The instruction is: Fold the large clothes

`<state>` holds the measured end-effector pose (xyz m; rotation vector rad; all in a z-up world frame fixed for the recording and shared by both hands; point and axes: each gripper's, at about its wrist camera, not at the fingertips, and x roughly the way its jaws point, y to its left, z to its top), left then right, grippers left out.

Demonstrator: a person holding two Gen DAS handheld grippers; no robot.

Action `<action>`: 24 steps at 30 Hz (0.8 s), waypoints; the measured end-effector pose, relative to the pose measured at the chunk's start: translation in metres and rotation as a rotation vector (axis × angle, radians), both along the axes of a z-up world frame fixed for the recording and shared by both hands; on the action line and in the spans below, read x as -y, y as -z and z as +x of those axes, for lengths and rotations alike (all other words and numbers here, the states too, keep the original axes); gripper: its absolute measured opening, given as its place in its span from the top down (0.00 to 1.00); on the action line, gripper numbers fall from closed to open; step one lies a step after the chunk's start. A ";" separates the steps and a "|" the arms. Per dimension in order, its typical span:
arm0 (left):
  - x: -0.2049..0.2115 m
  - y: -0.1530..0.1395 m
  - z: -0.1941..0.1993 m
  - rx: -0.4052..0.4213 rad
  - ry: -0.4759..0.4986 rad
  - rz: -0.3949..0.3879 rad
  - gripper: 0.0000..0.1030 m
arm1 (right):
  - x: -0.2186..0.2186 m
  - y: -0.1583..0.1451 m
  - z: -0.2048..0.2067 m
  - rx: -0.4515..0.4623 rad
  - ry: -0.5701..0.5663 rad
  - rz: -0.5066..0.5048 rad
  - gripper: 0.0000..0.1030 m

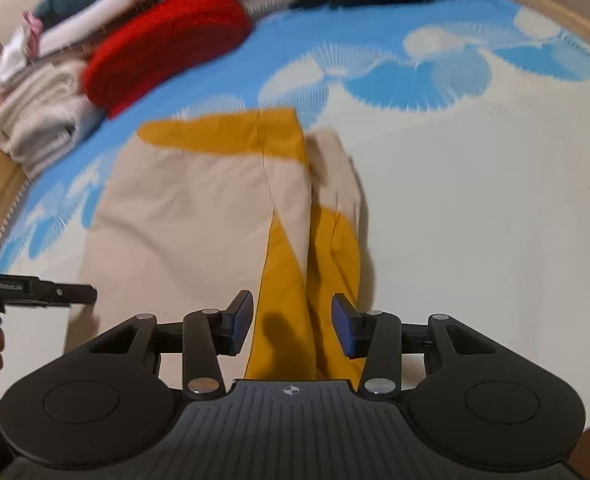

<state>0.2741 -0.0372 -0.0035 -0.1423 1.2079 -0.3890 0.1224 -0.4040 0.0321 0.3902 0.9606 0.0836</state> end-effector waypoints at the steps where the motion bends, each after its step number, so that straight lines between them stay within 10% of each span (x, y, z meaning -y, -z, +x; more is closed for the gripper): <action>1: 0.000 0.002 0.001 0.000 -0.002 0.001 0.27 | -0.004 0.005 0.005 -0.029 -0.003 -0.012 0.56; 3: 0.001 0.007 -0.002 0.004 -0.001 0.005 0.27 | -0.015 0.013 0.009 -0.068 -0.001 -0.029 0.57; 6: 0.003 0.010 0.000 0.005 -0.004 0.012 0.27 | -0.025 0.017 0.010 -0.068 -0.018 -0.039 0.98; 9: 0.000 0.010 0.000 0.005 -0.016 0.004 0.27 | -0.028 0.008 0.005 -0.012 -0.042 -0.053 1.00; 12: -0.004 0.008 0.002 0.005 -0.037 -0.026 0.27 | -0.008 -0.002 -0.002 0.051 0.047 0.009 1.00; 20: -0.026 0.011 0.016 -0.025 -0.148 -0.118 0.27 | -0.019 0.025 0.003 -0.114 -0.021 -0.094 0.95; 24: -0.038 0.022 0.026 -0.053 -0.200 -0.178 0.24 | -0.007 0.025 0.004 -0.097 0.055 -0.072 0.63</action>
